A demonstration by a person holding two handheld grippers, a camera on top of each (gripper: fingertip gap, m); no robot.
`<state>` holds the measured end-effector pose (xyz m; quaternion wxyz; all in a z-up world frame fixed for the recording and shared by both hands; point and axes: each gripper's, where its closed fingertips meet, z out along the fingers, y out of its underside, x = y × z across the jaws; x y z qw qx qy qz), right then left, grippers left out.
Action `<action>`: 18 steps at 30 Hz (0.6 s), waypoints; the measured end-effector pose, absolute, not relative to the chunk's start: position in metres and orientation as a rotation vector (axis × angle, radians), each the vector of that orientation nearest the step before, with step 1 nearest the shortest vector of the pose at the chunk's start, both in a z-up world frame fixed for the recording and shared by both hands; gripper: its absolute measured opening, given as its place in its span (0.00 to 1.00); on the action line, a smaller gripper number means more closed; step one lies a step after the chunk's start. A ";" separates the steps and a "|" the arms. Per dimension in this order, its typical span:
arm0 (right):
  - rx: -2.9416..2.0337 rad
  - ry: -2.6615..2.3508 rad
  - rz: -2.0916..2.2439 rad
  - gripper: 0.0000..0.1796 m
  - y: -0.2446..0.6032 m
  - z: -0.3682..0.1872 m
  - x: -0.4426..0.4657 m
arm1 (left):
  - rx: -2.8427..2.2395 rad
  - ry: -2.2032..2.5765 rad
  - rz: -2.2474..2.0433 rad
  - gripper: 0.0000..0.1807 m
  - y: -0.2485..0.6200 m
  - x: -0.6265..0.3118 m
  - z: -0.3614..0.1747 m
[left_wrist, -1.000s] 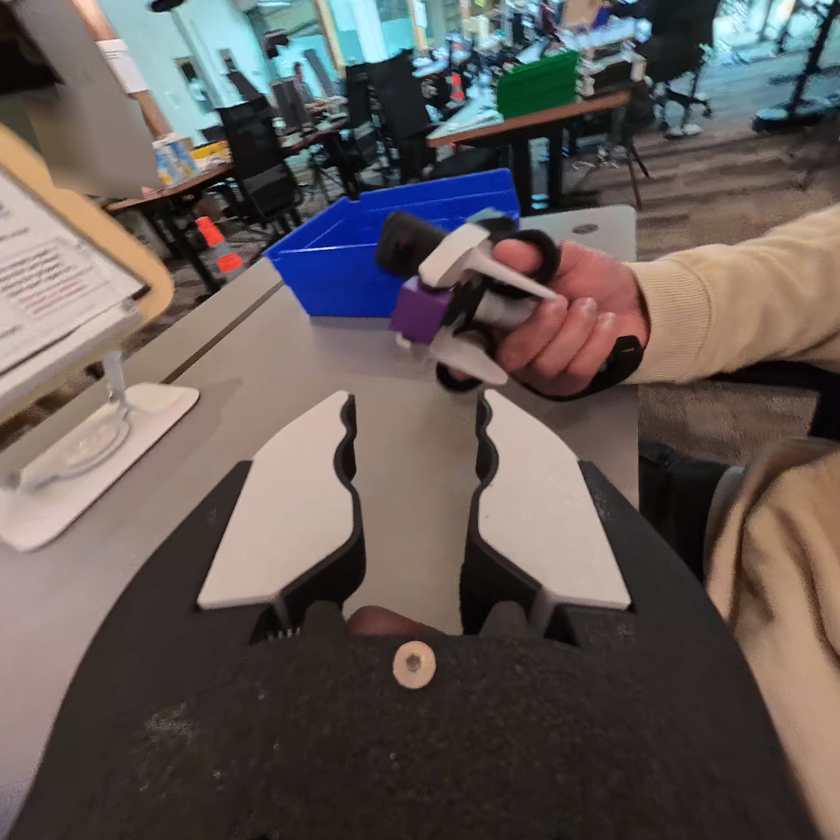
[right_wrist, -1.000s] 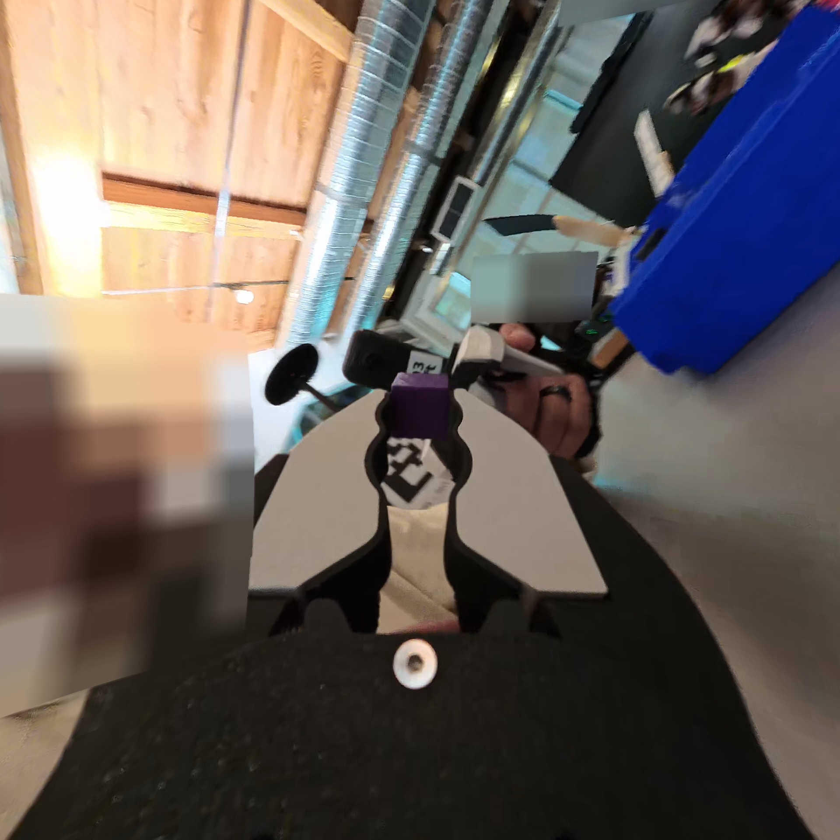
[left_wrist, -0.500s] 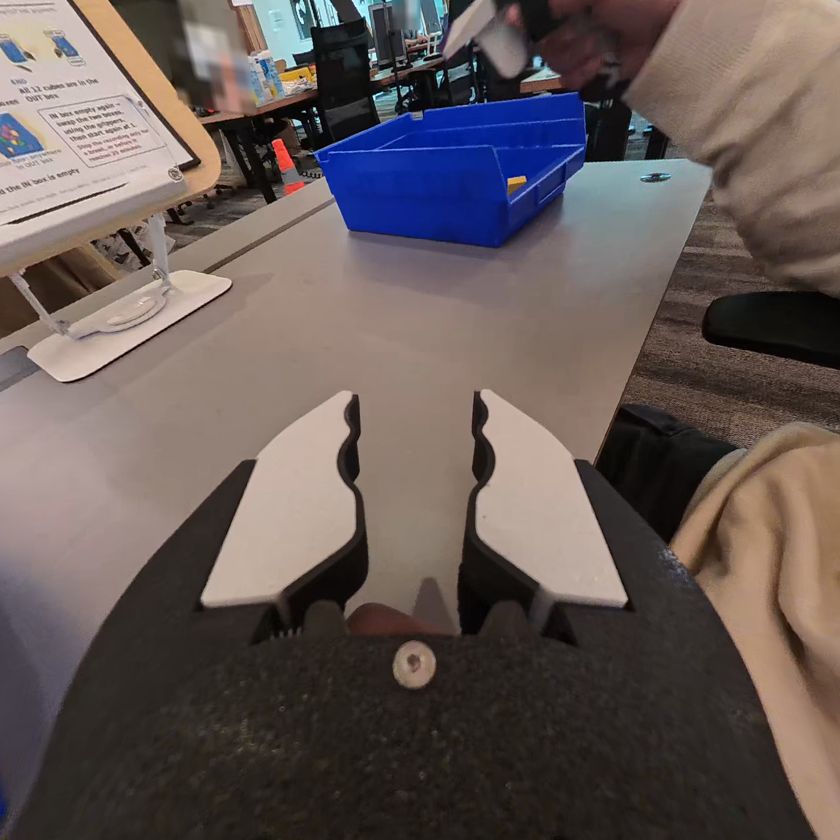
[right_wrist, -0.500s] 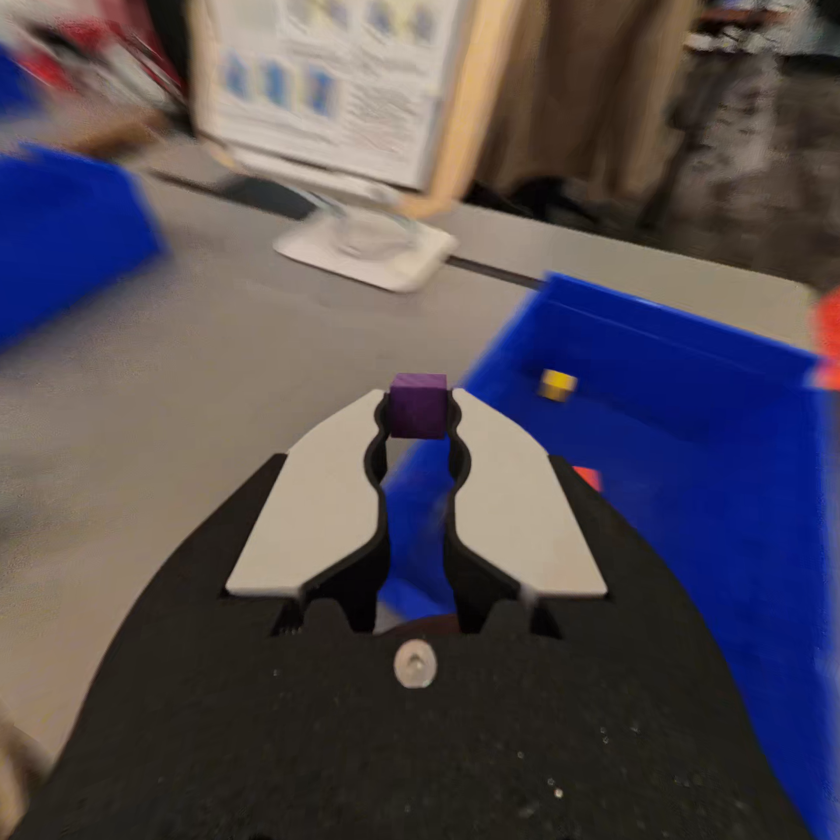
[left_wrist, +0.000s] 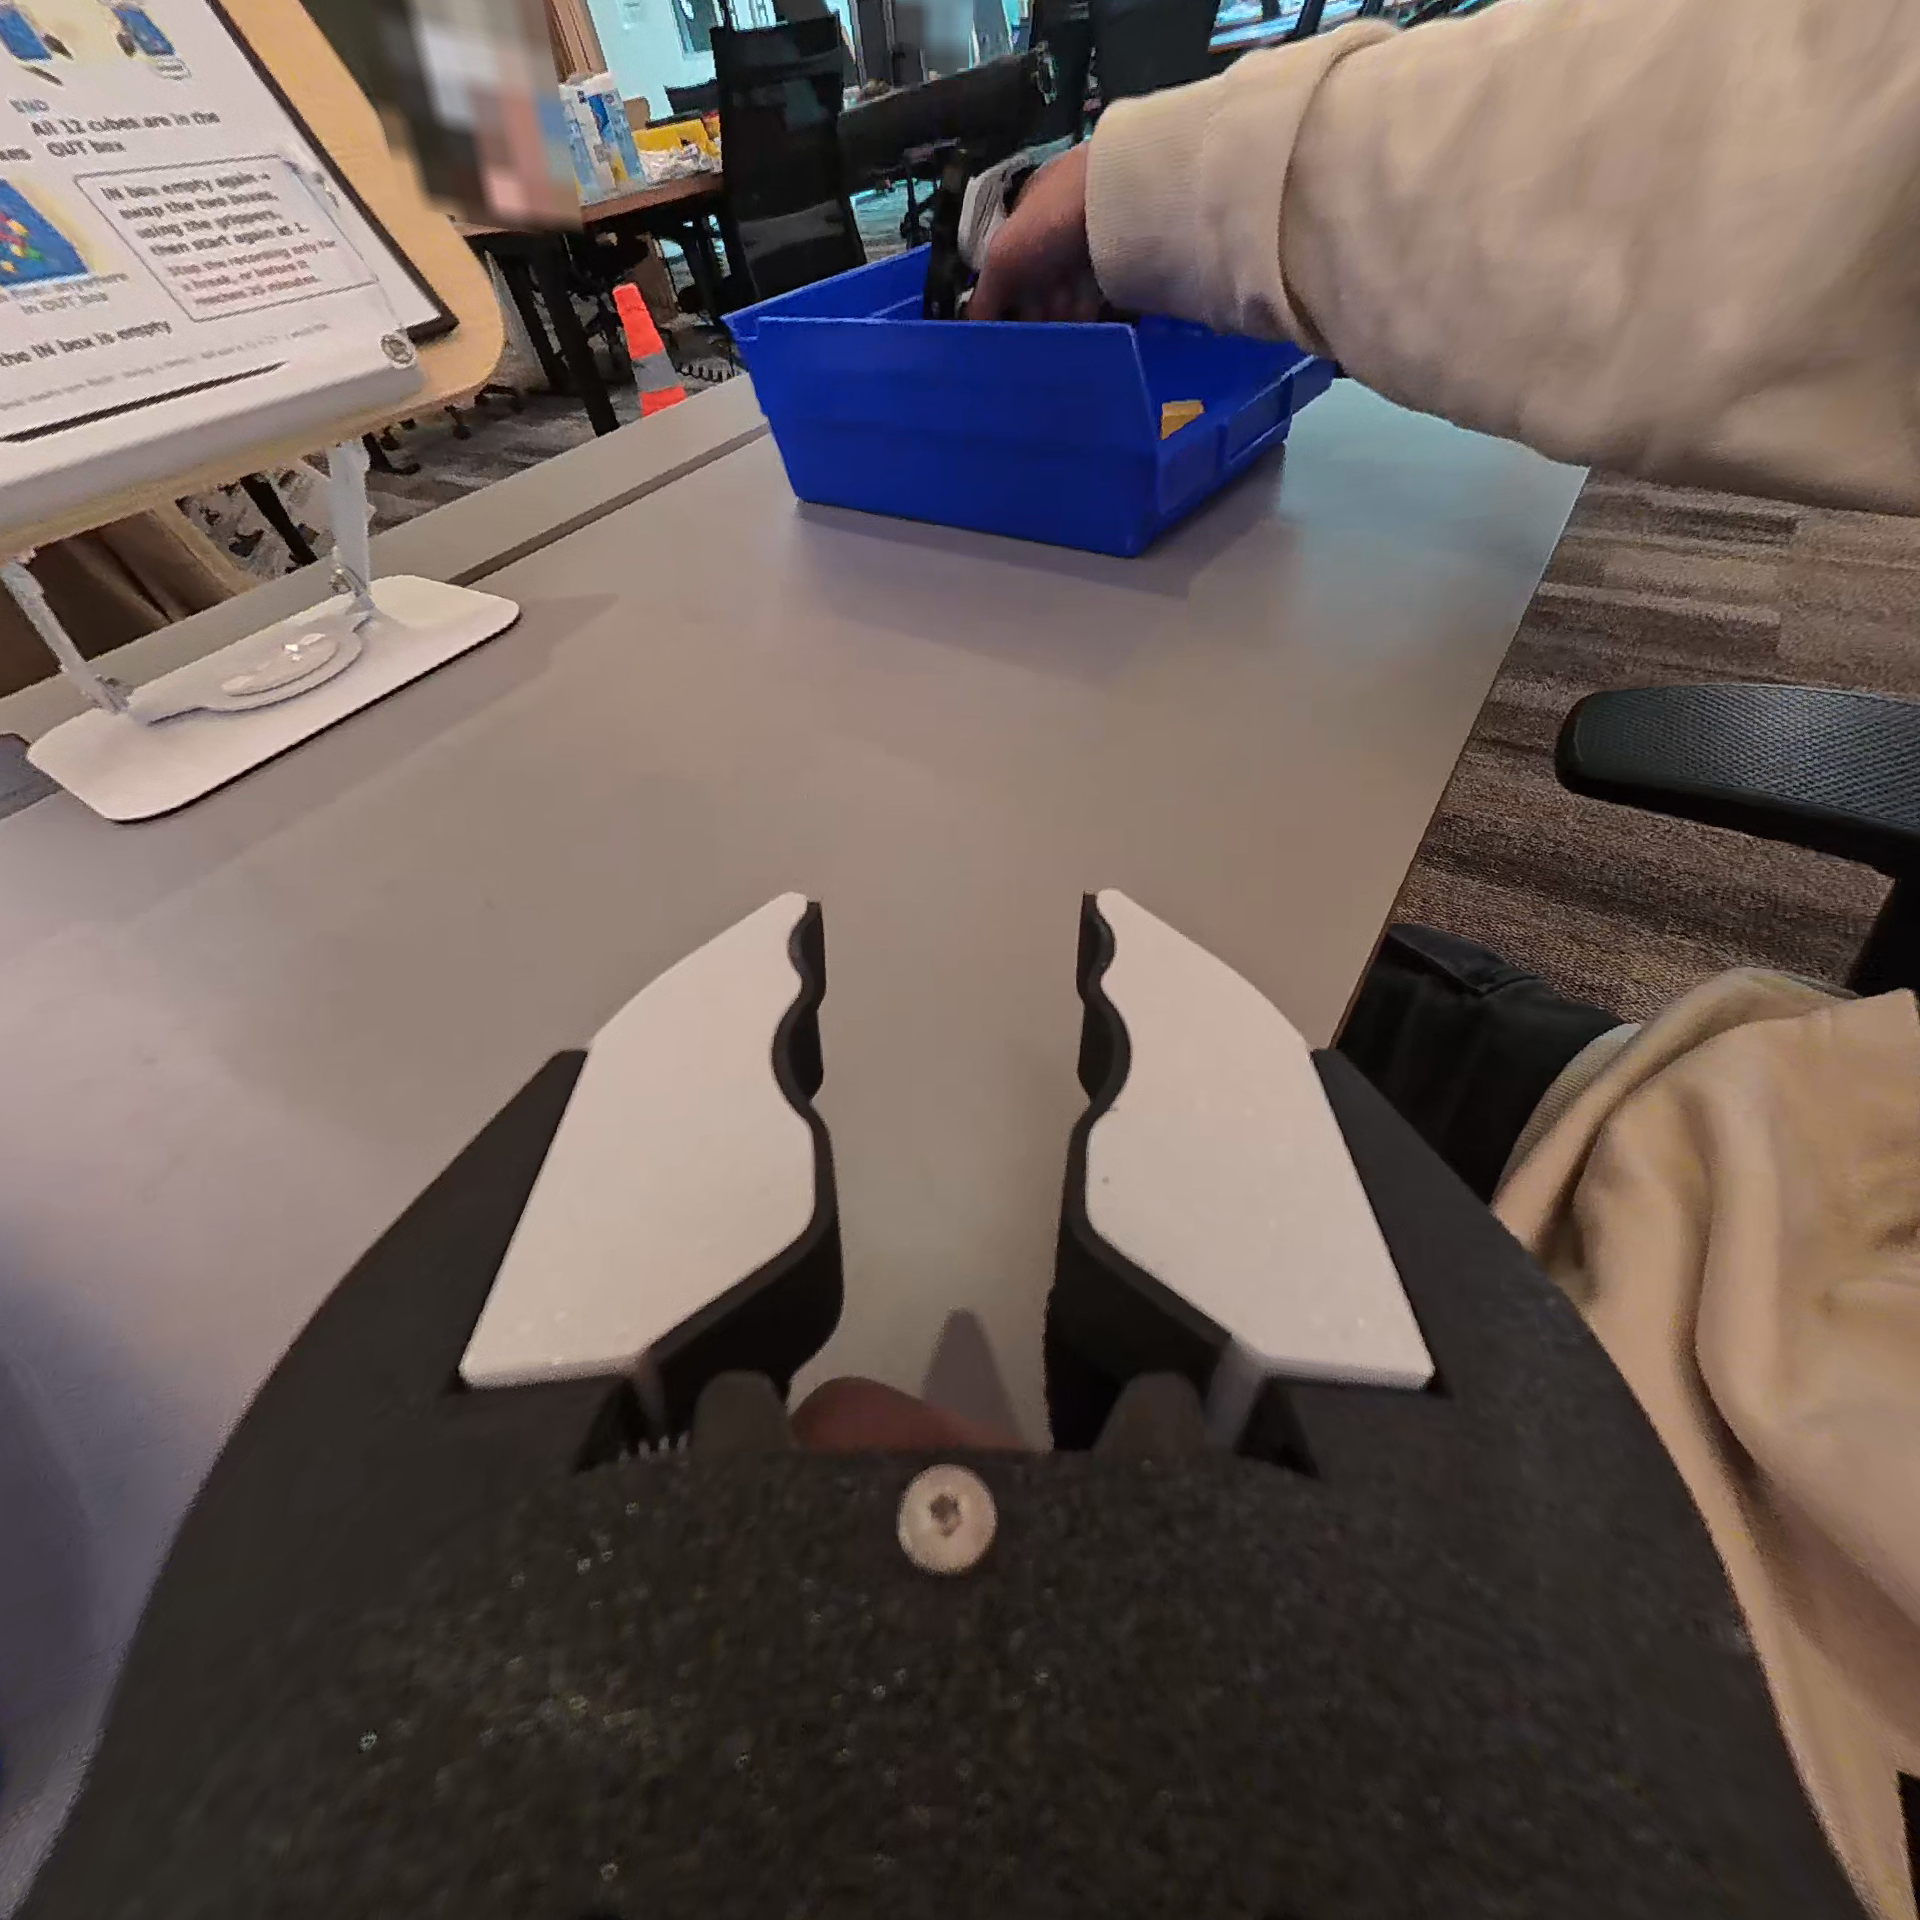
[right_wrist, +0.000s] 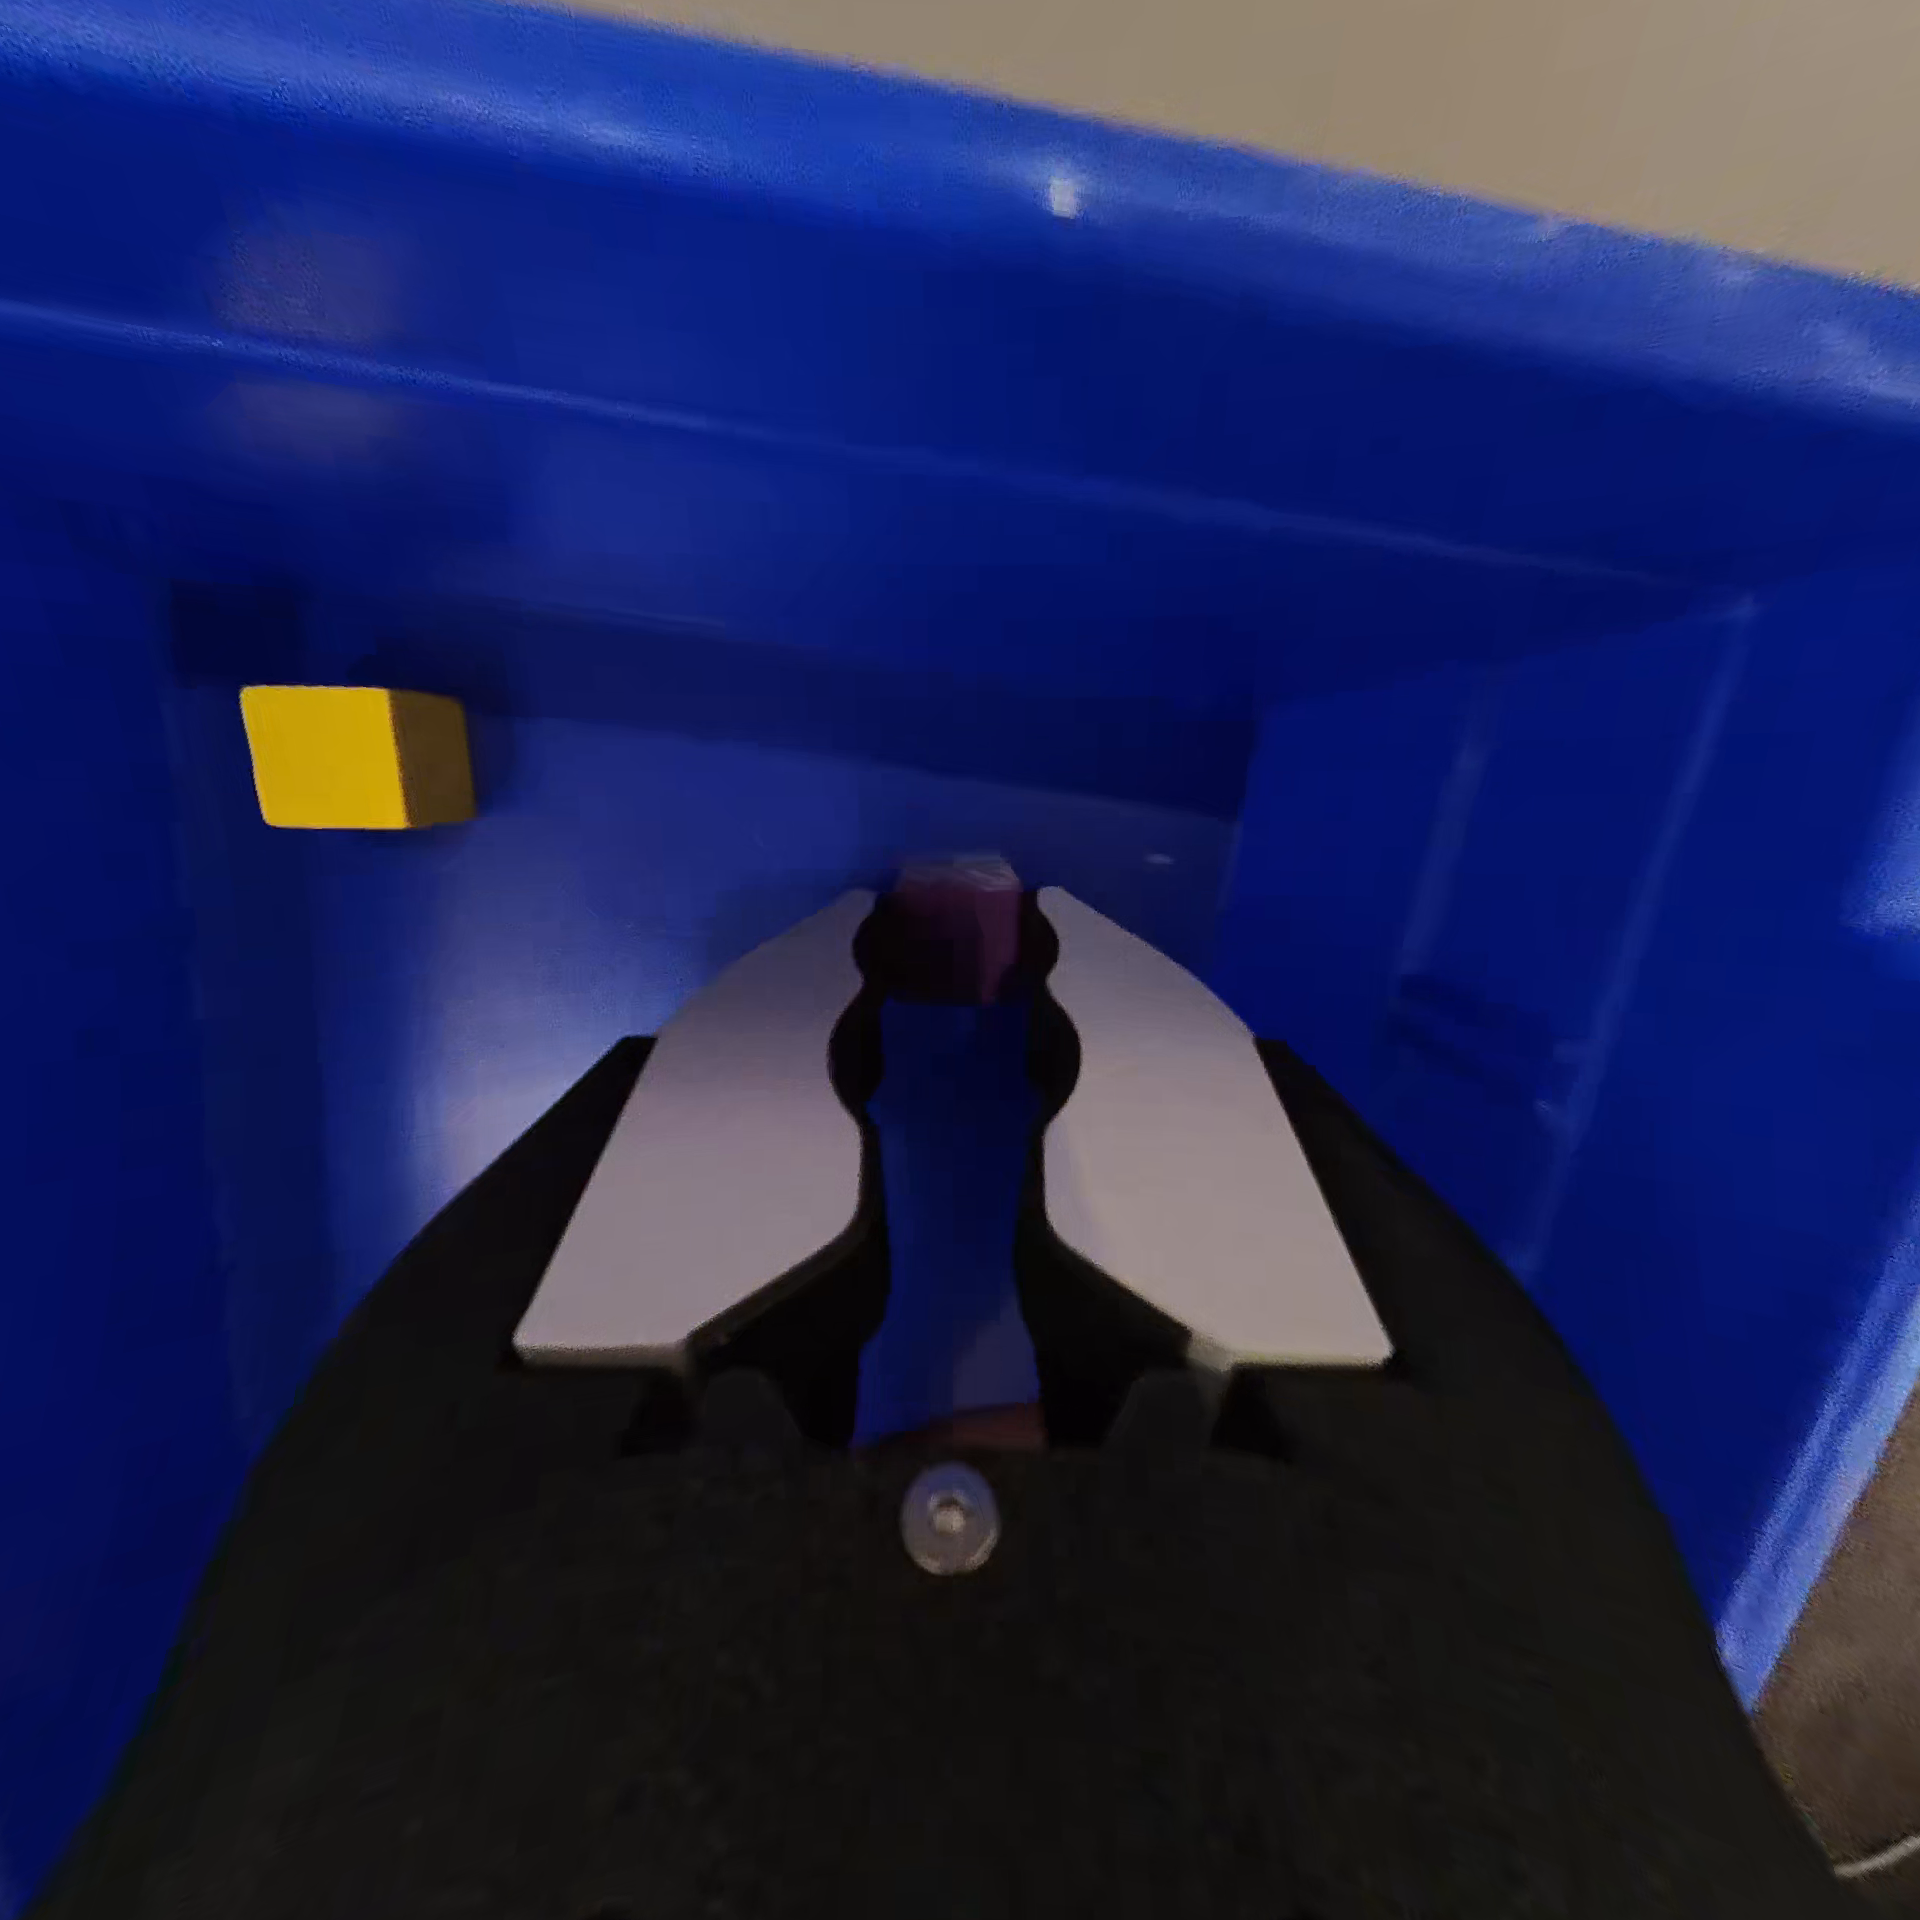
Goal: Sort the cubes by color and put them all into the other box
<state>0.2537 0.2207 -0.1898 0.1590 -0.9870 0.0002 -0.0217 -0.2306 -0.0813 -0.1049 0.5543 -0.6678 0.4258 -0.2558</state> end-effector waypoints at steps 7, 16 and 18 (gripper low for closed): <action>-2.228 -0.279 0.077 0.22 0.179 -0.077 0.154 | -1.622 0.933 -0.579 0.25 -0.069 -0.245 -0.105; -1.693 -0.451 0.784 0.20 -0.032 -0.087 -0.090 | -1.794 0.684 -0.509 0.25 -0.028 -0.273 -0.116; -1.686 -0.517 0.674 0.20 -0.037 -0.092 -0.099 | -1.799 0.626 -0.486 0.25 -0.022 -0.280 -0.113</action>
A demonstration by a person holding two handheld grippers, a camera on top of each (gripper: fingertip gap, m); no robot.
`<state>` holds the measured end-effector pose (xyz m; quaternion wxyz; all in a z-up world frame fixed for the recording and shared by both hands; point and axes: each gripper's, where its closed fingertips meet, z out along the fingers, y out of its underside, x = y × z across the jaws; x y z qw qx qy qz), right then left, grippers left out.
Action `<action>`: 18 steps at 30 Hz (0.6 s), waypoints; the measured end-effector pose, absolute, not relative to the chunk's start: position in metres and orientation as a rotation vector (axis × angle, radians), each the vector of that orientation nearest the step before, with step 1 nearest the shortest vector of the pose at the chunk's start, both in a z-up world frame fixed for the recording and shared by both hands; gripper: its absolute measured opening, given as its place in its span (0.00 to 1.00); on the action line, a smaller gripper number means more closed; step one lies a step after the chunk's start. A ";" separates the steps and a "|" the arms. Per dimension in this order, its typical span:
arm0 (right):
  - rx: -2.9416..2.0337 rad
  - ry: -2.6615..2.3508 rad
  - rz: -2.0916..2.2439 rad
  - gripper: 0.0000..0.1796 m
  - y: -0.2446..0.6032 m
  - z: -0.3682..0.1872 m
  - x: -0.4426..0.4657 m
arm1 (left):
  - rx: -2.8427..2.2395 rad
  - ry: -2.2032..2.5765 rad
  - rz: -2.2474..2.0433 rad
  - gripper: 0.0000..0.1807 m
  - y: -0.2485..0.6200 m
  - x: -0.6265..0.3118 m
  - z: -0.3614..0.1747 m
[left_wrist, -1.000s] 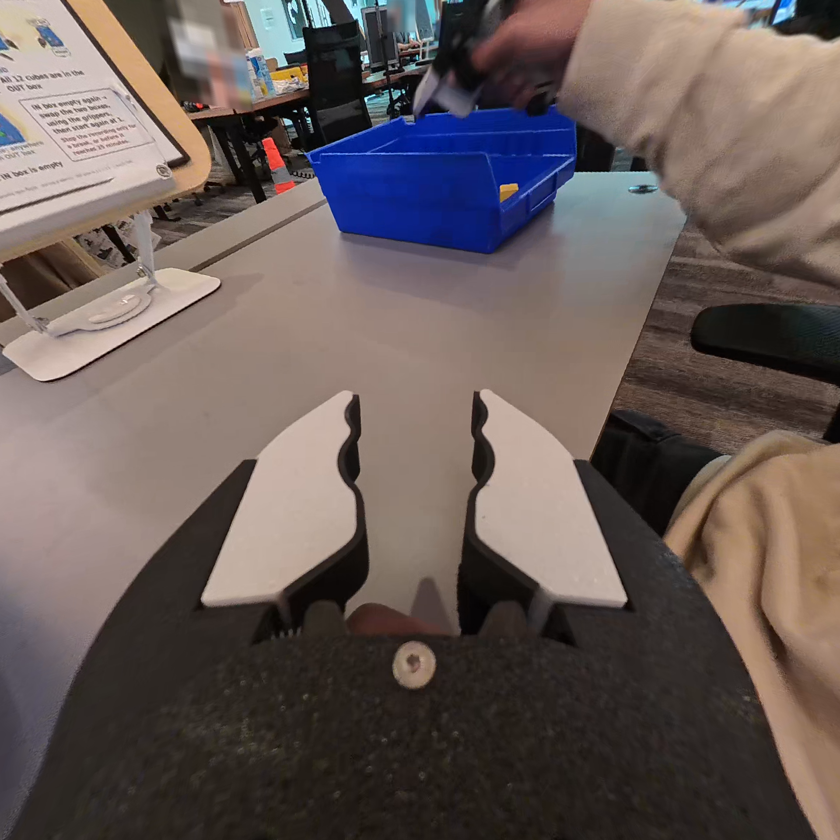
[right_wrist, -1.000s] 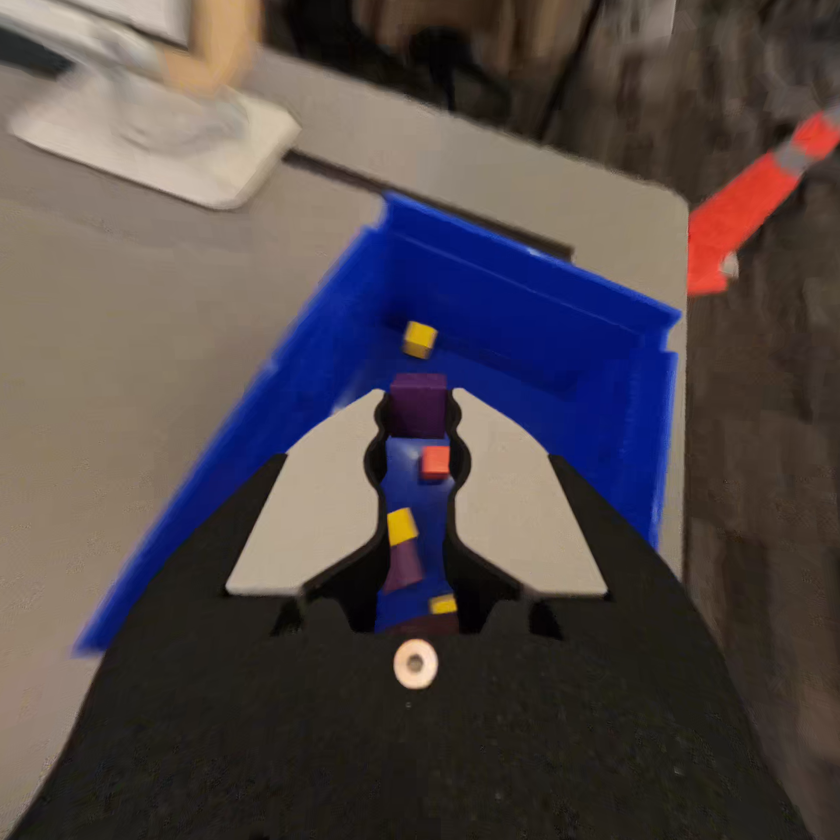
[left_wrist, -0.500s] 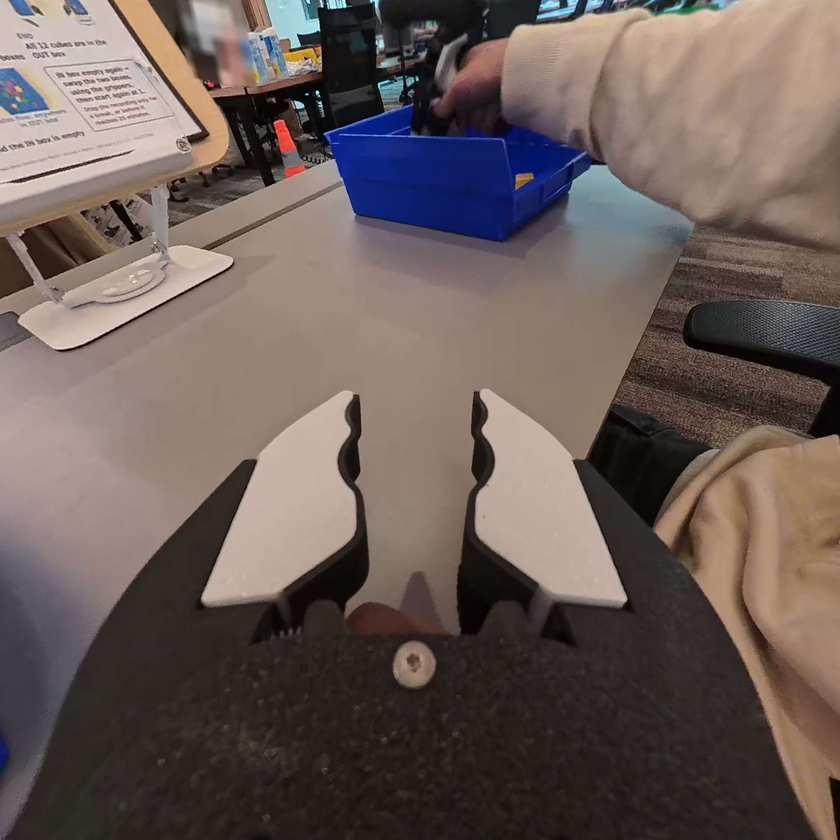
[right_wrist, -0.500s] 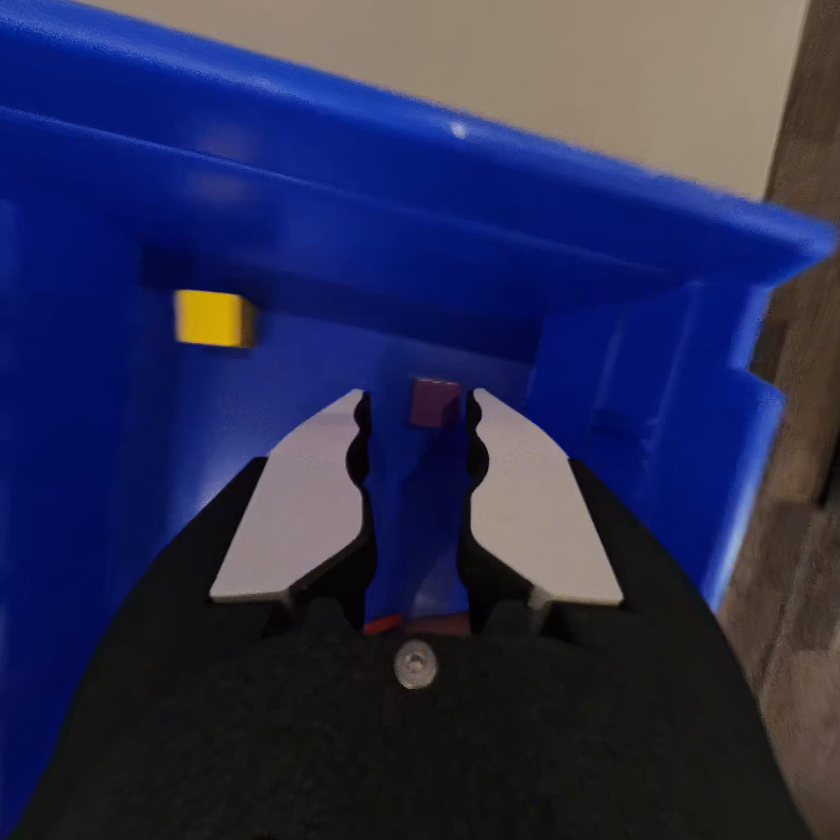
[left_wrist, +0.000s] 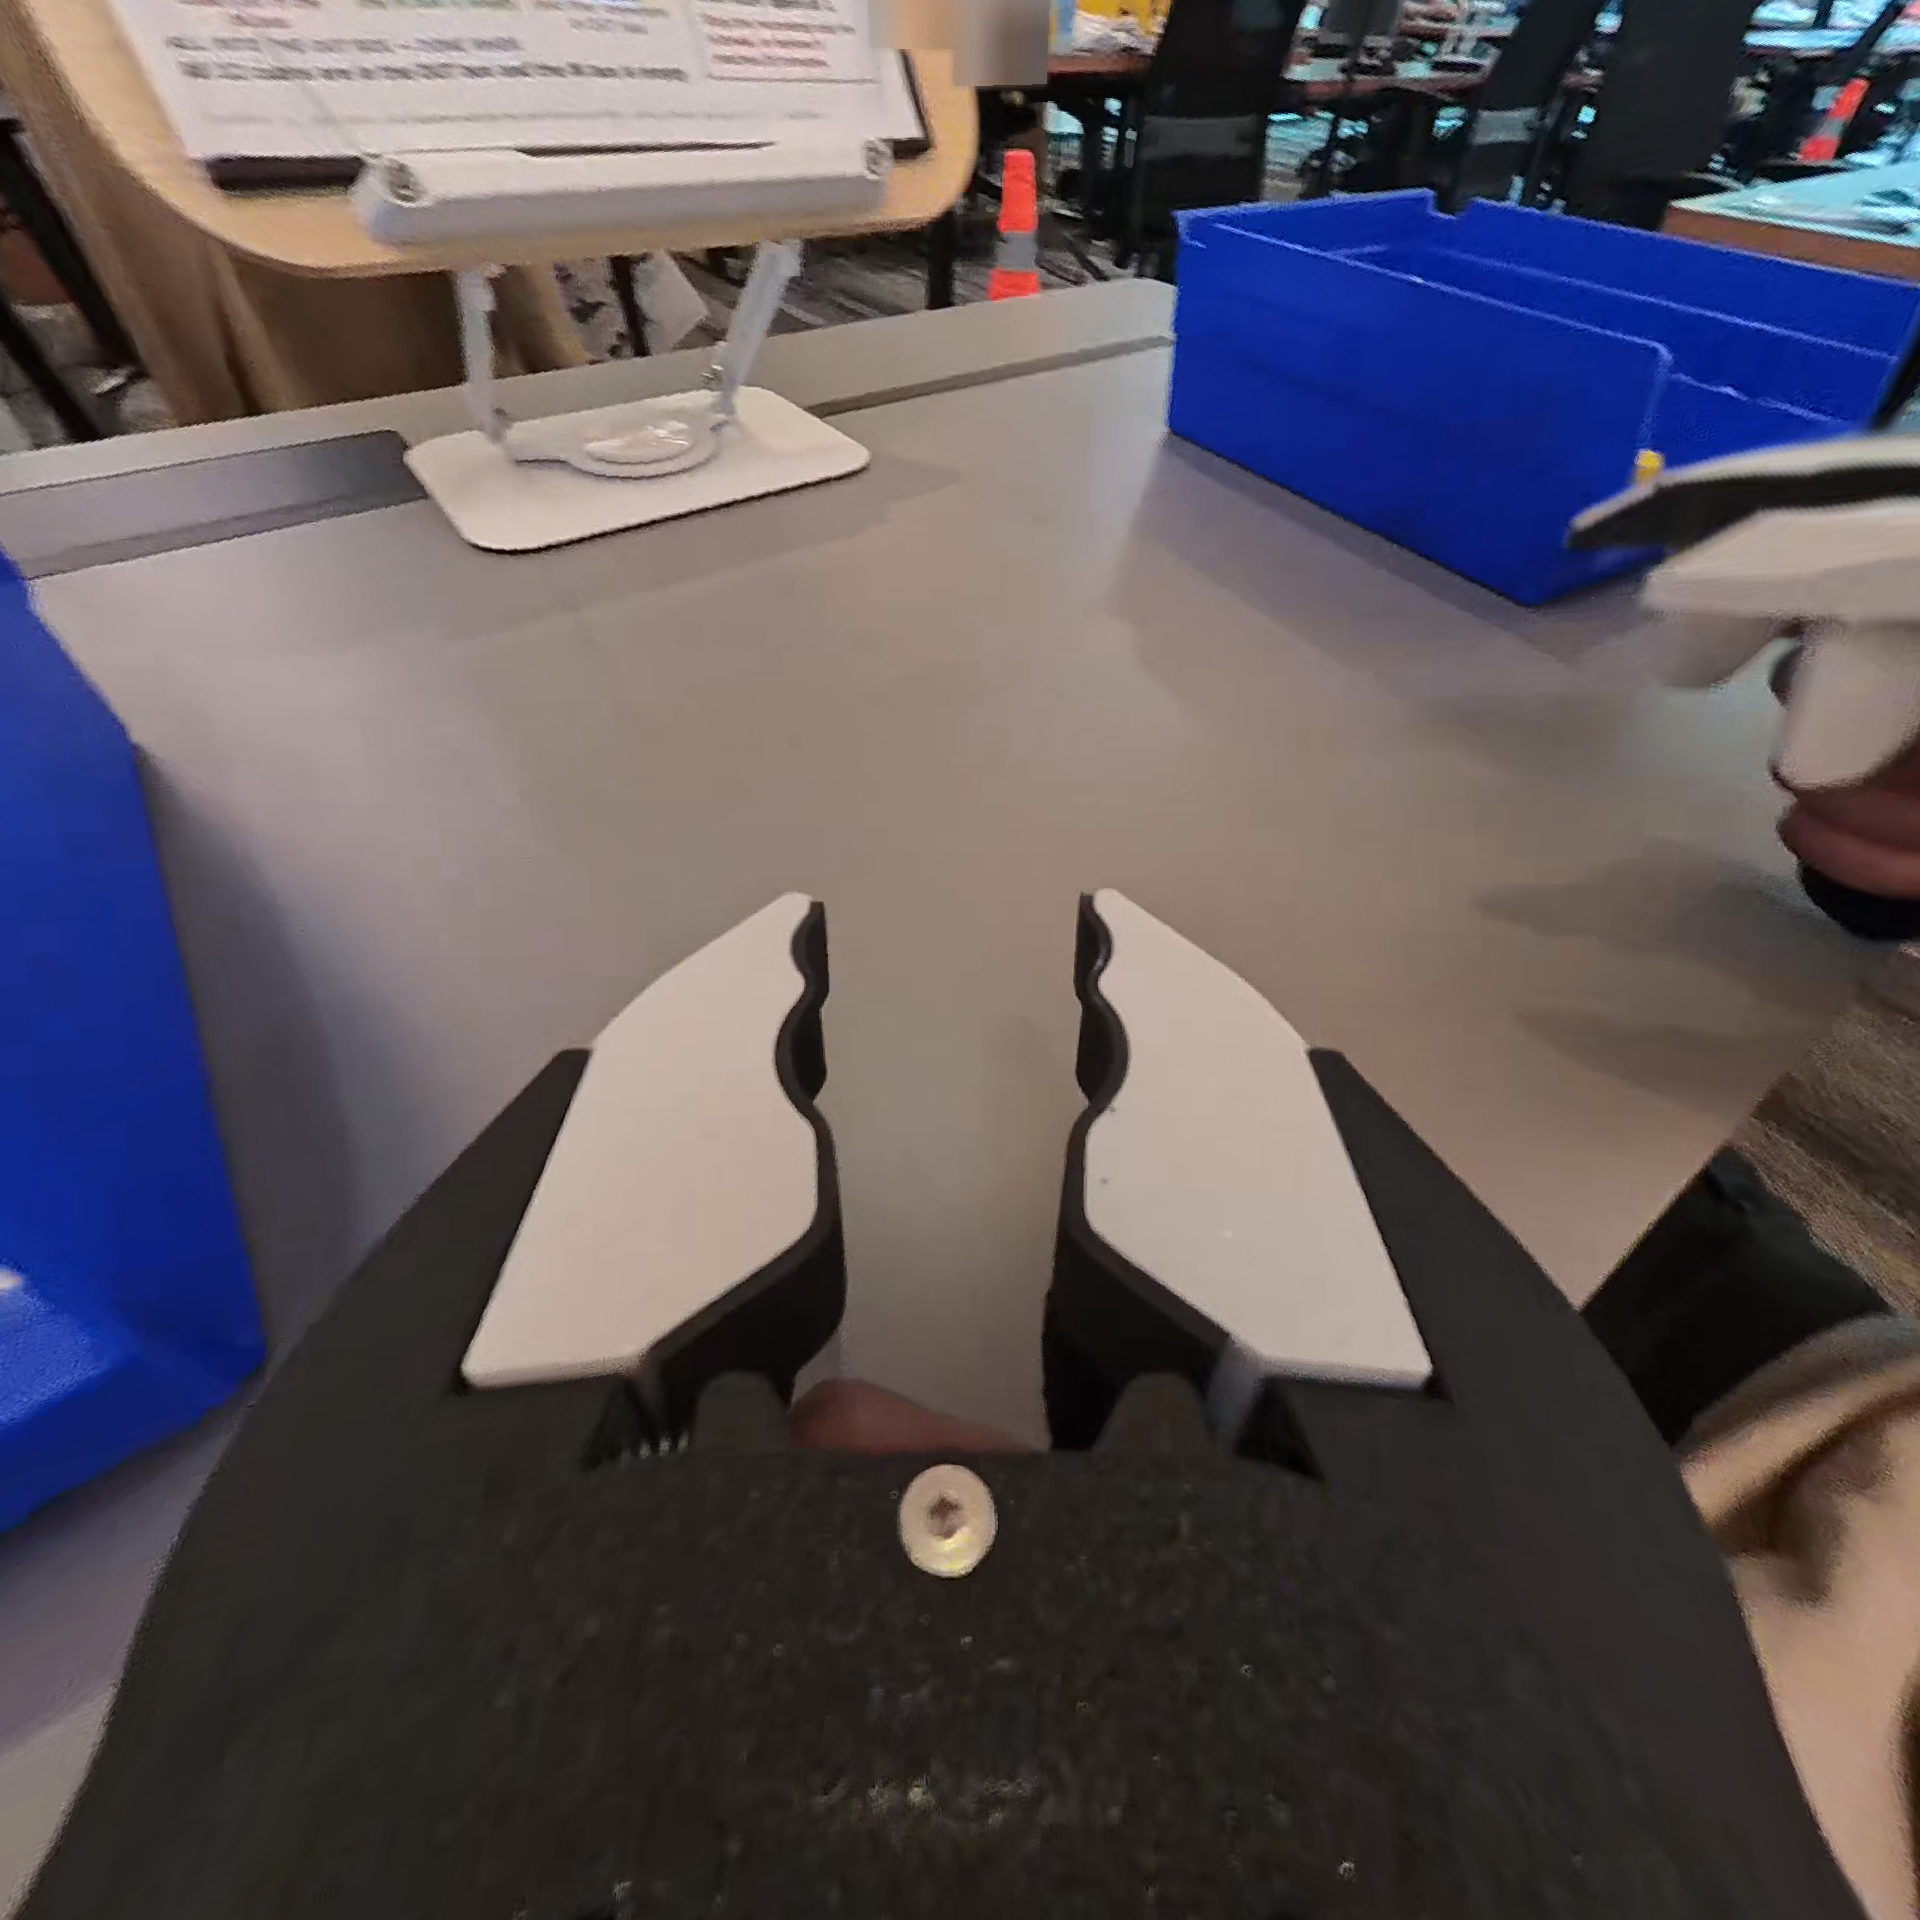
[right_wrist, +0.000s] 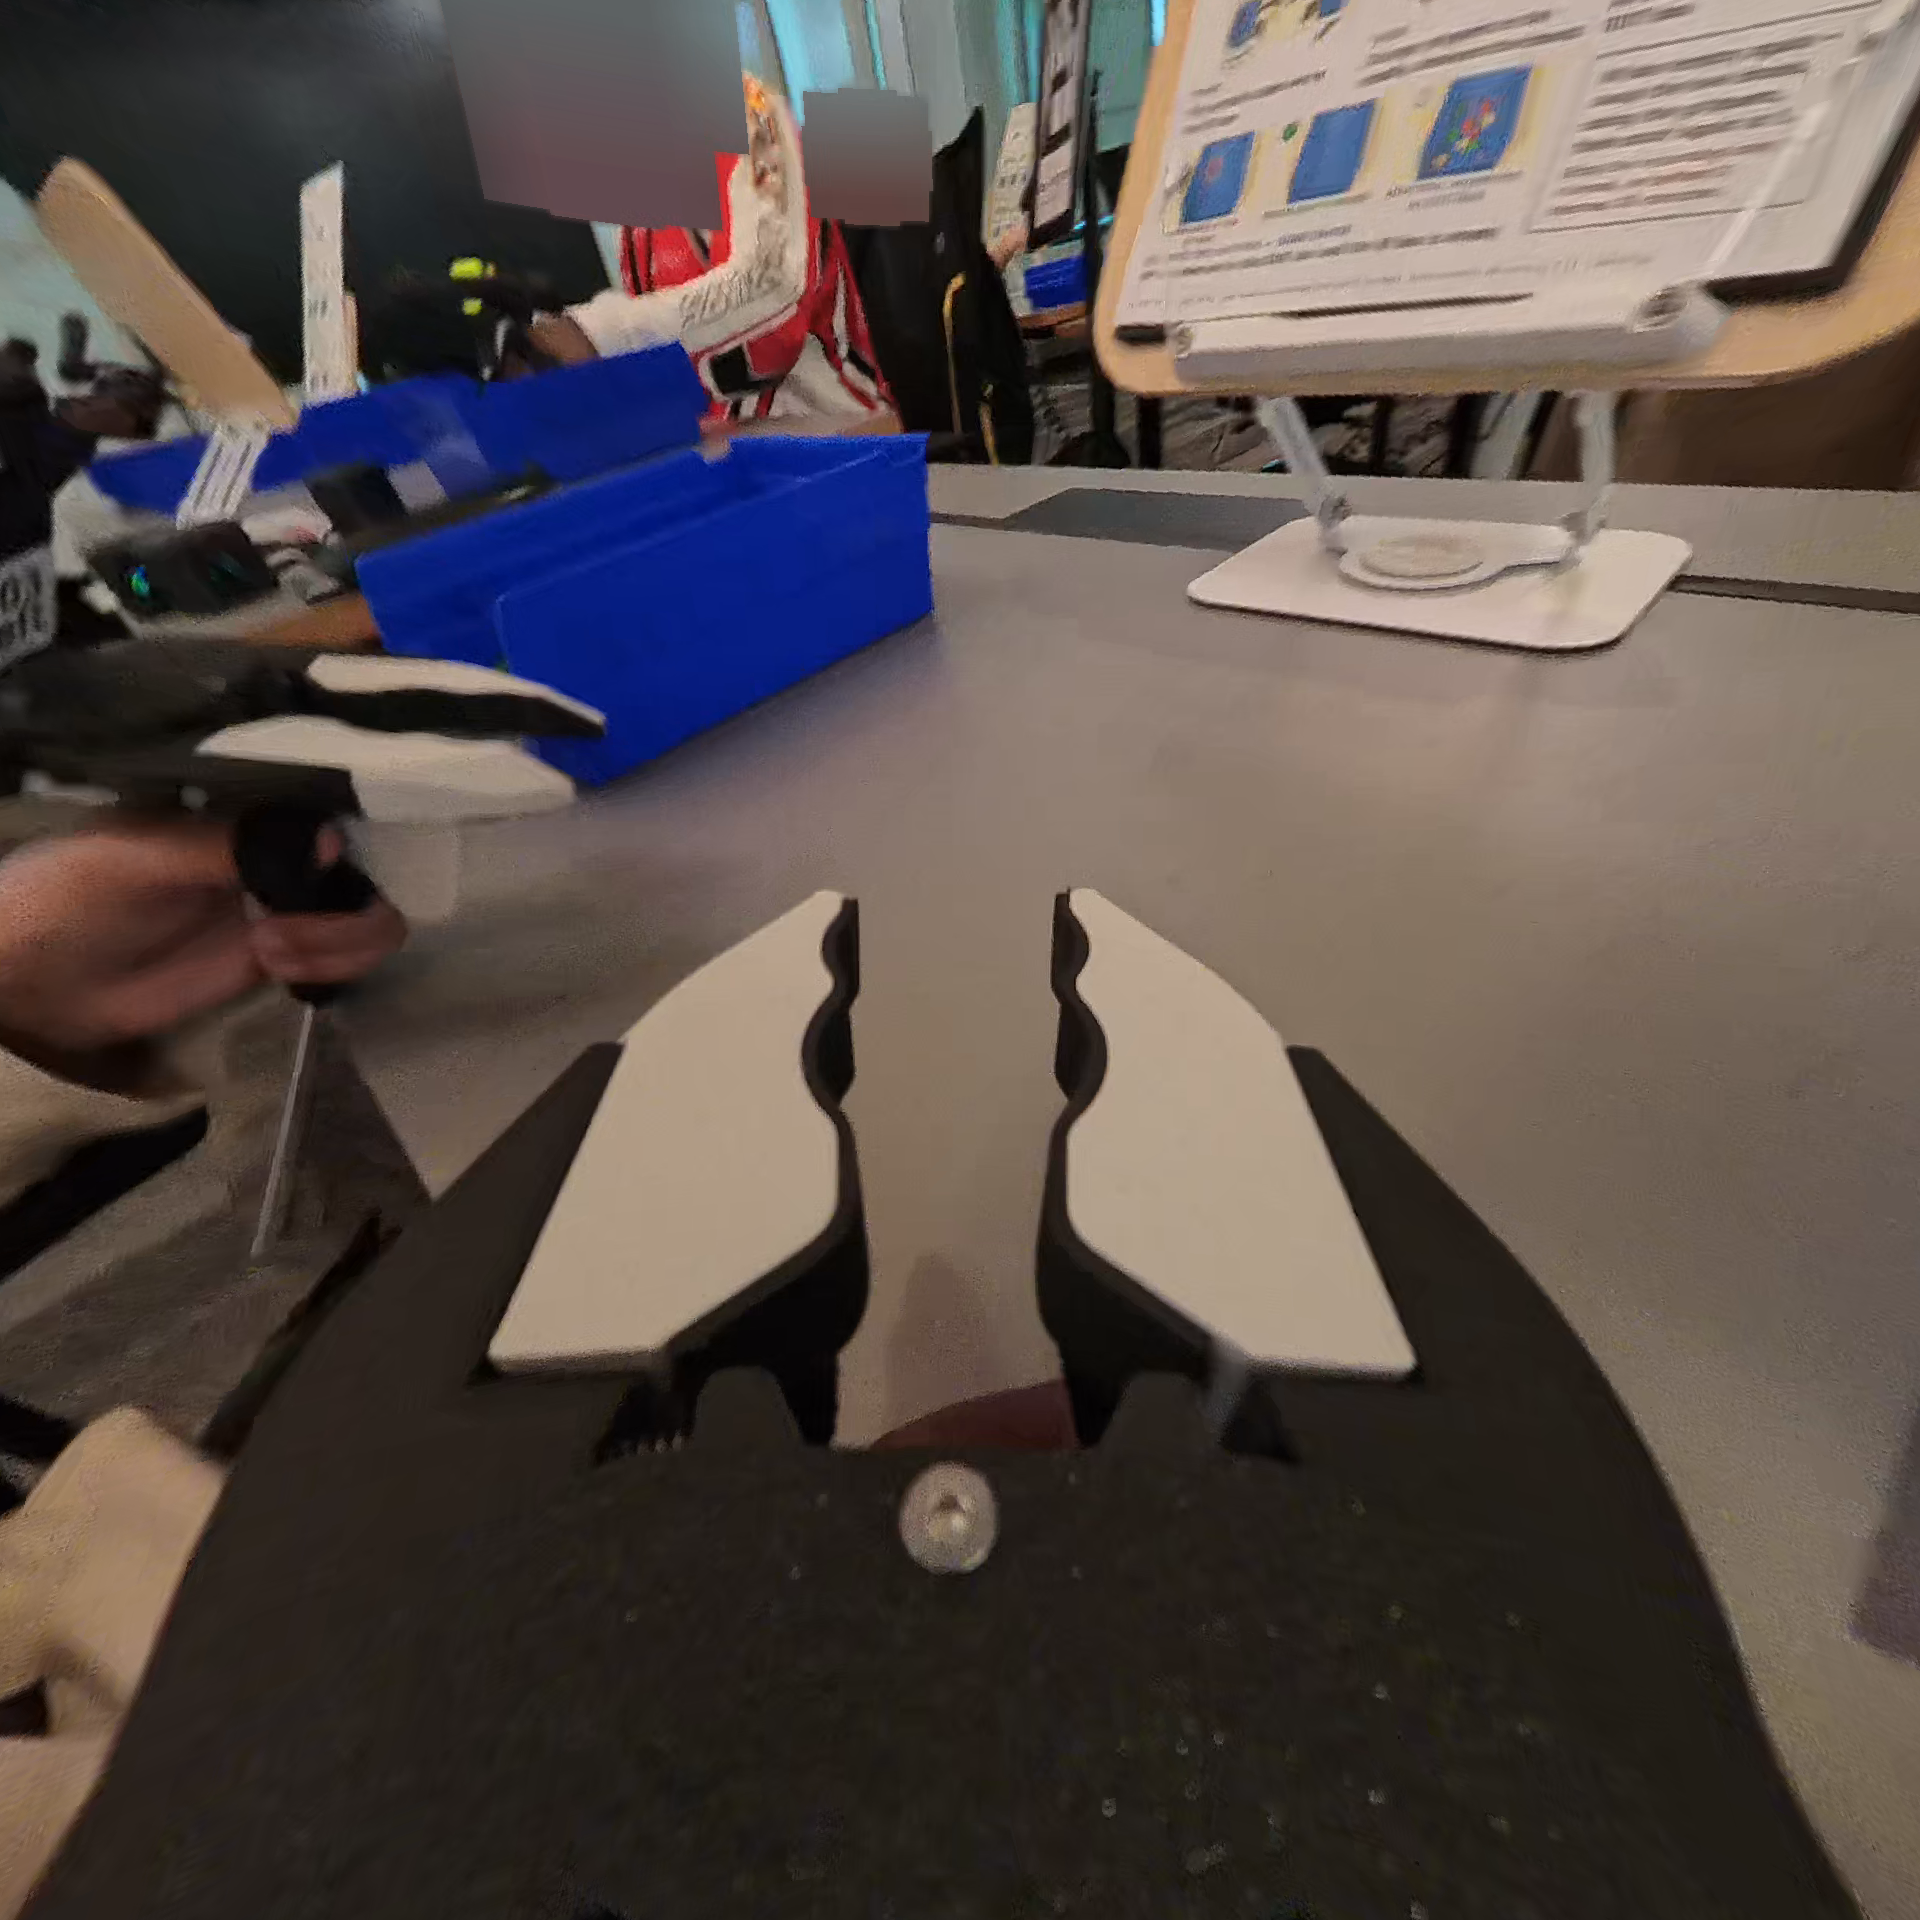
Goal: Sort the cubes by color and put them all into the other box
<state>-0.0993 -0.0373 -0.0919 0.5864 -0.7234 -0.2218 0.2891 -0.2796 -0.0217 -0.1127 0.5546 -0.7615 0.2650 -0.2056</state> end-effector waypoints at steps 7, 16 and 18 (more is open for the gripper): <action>-1.752 -0.567 0.836 0.21 -0.046 -0.106 -0.117 | -1.767 0.346 -0.191 0.22 0.016 -0.364 -0.054; -1.741 -0.666 0.765 0.21 -0.050 -0.110 -0.120 | -2.018 0.287 0.188 0.25 0.083 -0.472 -0.068; -1.753 -0.684 0.774 0.21 -0.051 -0.112 -0.124 | -2.071 0.257 0.299 0.25 0.125 -0.496 -0.071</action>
